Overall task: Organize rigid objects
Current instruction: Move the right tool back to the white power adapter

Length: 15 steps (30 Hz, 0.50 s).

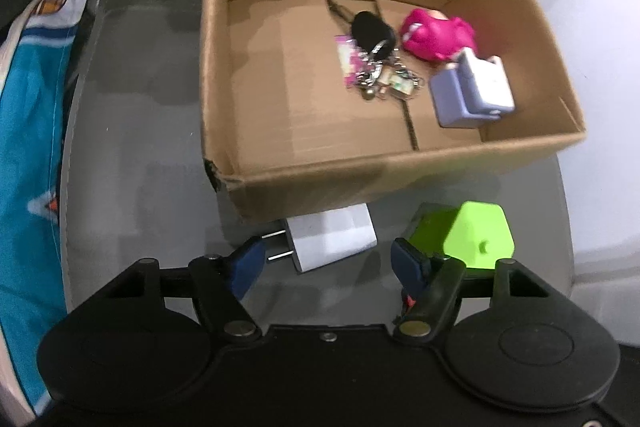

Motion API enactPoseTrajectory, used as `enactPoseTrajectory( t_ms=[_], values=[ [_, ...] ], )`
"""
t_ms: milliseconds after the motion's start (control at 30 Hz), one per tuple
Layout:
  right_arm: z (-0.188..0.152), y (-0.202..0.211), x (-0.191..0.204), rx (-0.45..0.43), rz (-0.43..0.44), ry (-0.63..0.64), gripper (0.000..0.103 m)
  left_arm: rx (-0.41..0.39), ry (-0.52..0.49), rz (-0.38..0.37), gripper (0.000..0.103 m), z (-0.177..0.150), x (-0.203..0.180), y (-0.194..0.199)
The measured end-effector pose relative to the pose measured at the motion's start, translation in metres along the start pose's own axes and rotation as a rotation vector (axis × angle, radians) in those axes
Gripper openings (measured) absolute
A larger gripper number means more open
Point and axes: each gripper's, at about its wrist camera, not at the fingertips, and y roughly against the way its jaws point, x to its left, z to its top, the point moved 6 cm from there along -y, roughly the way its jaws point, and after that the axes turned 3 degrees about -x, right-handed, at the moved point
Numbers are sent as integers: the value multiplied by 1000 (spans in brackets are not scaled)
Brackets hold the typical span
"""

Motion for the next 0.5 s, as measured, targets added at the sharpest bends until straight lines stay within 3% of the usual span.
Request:
enactPoseTrajectory(
  t_ms=[333, 500],
  values=[
    [9, -13, -2, 29, 61, 82, 68, 0, -1, -1, 14, 0, 0, 0],
    [10, -16, -10, 38, 117, 36, 63, 0, 0, -2, 15, 0, 0, 0]
  ],
)
